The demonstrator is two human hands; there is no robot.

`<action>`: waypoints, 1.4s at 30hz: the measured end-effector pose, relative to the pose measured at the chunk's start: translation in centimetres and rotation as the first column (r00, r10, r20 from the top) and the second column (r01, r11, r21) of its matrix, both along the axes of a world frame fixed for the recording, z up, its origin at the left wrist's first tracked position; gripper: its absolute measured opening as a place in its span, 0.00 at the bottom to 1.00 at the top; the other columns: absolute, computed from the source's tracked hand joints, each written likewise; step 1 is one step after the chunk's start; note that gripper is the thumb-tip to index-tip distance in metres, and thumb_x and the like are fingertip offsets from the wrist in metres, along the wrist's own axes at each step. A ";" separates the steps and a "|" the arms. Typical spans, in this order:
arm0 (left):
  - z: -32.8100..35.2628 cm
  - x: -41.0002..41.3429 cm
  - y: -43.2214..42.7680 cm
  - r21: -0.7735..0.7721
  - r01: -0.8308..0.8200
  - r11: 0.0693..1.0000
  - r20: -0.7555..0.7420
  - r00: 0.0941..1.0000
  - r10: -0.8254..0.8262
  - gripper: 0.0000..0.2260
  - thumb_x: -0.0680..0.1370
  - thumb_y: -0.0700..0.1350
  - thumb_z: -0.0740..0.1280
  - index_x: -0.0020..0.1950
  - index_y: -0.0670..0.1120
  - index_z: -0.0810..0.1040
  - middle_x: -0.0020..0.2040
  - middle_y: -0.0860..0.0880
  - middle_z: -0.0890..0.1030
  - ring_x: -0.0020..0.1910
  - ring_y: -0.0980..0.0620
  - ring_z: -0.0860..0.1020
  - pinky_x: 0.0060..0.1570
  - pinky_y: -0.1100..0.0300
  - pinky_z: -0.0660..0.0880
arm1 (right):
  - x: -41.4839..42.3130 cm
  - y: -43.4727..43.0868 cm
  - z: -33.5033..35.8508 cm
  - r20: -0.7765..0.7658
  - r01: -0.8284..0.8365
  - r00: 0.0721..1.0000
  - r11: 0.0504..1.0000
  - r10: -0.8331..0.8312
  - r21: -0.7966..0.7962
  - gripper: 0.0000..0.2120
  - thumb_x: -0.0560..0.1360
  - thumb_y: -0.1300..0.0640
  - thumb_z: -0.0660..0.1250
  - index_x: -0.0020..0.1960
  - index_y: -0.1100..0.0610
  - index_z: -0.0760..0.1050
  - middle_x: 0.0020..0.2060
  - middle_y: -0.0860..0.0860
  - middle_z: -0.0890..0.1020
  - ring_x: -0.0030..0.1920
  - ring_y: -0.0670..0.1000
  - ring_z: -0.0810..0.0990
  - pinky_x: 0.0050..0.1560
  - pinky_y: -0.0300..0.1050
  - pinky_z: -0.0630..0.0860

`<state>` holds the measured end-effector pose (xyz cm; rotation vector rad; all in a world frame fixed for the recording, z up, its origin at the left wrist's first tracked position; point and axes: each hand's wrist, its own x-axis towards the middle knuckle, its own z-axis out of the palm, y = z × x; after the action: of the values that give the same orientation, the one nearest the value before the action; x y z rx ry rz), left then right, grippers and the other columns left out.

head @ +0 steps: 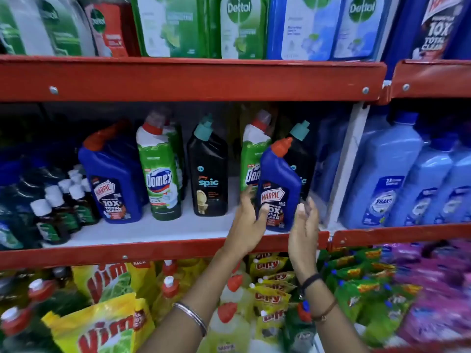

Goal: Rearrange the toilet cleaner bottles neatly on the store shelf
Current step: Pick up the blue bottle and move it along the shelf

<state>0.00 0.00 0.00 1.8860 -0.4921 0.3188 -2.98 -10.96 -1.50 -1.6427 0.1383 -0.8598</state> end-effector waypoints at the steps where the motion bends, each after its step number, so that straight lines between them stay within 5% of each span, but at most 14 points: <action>1: 0.0 0.2 -0.2 0.036 -0.002 0.999 -0.038 0.999 0.003 0.22 0.79 0.47 0.59 0.72 0.49 0.56 0.67 0.49 0.70 0.62 0.55 0.70 0.58 0.58 0.70 | 0.1 -0.1 0.2 -0.014 -0.046 0.999 0.998 0.047 0.051 0.20 0.80 0.53 0.53 0.72 0.55 0.60 0.65 0.48 0.68 0.61 0.43 0.69 0.49 0.20 0.65; 6: -0.2 1.7 -0.7 0.056 -0.046 0.997 -0.149 0.987 0.054 0.17 0.78 0.52 0.56 0.66 0.52 0.66 0.63 0.48 0.76 0.60 0.49 0.75 0.60 0.45 0.75 | 1.8 -1.3 -0.6 -0.043 -0.132 0.991 0.987 0.129 -0.089 0.20 0.78 0.58 0.60 0.69 0.53 0.65 0.63 0.53 0.76 0.61 0.50 0.76 0.59 0.45 0.74; 9: 0.3 2.2 -0.7 0.106 -0.084 0.991 -0.150 0.984 0.099 0.18 0.78 0.57 0.54 0.64 0.51 0.68 0.61 0.47 0.78 0.58 0.47 0.78 0.56 0.44 0.76 | 2.5 -2.1 -0.4 -0.080 -0.141 0.988 0.982 0.132 -0.124 0.21 0.75 0.61 0.64 0.67 0.53 0.67 0.58 0.53 0.79 0.57 0.51 0.78 0.57 0.50 0.77; 16: 1.5 1.4 1.6 0.131 -0.140 0.981 -0.114 0.981 0.156 0.15 0.79 0.52 0.59 0.62 0.47 0.71 0.58 0.44 0.81 0.55 0.45 0.79 0.54 0.46 0.78 | 1.8 -1.1 0.6 -0.101 -0.184 0.979 0.981 0.177 -0.067 0.22 0.73 0.63 0.67 0.66 0.59 0.69 0.55 0.52 0.80 0.50 0.36 0.76 0.44 0.23 0.73; 20: 2.0 0.4 4.6 0.067 -0.201 0.977 -0.039 0.978 0.204 0.13 0.79 0.50 0.60 0.61 0.46 0.72 0.56 0.46 0.81 0.54 0.48 0.79 0.50 0.52 0.77 | 1.1 1.5 1.5 -0.061 -0.236 0.971 0.969 0.232 -0.067 0.22 0.73 0.61 0.68 0.66 0.57 0.70 0.56 0.51 0.79 0.53 0.42 0.78 0.50 0.28 0.76; 25: 3.0 -1.5 10.3 0.021 -0.278 0.960 0.033 0.960 0.277 0.12 0.78 0.52 0.61 0.59 0.49 0.73 0.52 0.48 0.82 0.51 0.49 0.80 0.48 0.50 0.78 | 0.3 6.8 2.5 -0.001 -0.312 0.950 0.948 0.313 -0.066 0.21 0.73 0.62 0.68 0.65 0.55 0.71 0.53 0.47 0.80 0.52 0.33 0.78 0.48 0.26 0.74; 33: 3.6 -3.3 20.6 0.040 -0.408 0.912 0.082 0.911 0.404 0.14 0.78 0.53 0.60 0.61 0.48 0.72 0.53 0.50 0.81 0.48 0.52 0.79 0.46 0.51 0.78 | 0.5 17.2 2.8 0.024 -0.440 0.897 0.897 0.441 -0.043 0.22 0.73 0.60 0.68 0.66 0.55 0.70 0.55 0.48 0.79 0.55 0.40 0.78 0.48 0.28 0.75; 37: 3.1 -3.3 25.1 0.027 -0.447 0.894 0.070 0.893 0.444 0.13 0.79 0.53 0.59 0.60 0.50 0.73 0.50 0.53 0.80 0.46 0.53 0.80 0.44 0.51 0.78 | 1.2 22.0 2.5 0.007 -0.470 0.882 0.880 0.471 -0.067 0.23 0.73 0.58 0.68 0.66 0.56 0.70 0.53 0.44 0.79 0.52 0.36 0.79 0.48 0.28 0.76; 42: 2.4 -2.6 29.3 0.030 -0.494 0.869 0.054 0.869 0.493 0.13 0.79 0.52 0.59 0.60 0.50 0.73 0.49 0.53 0.79 0.47 0.51 0.80 0.46 0.48 0.79 | 2.4 26.5 1.8 -0.006 -0.495 0.869 0.867 0.495 -0.061 0.23 0.73 0.58 0.69 0.66 0.56 0.70 0.57 0.50 0.80 0.56 0.46 0.80 0.55 0.40 0.79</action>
<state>-2.61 29.31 2.42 2.0331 -0.0306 0.6940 -0.58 15.55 0.33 -1.6245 -0.3131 -0.4769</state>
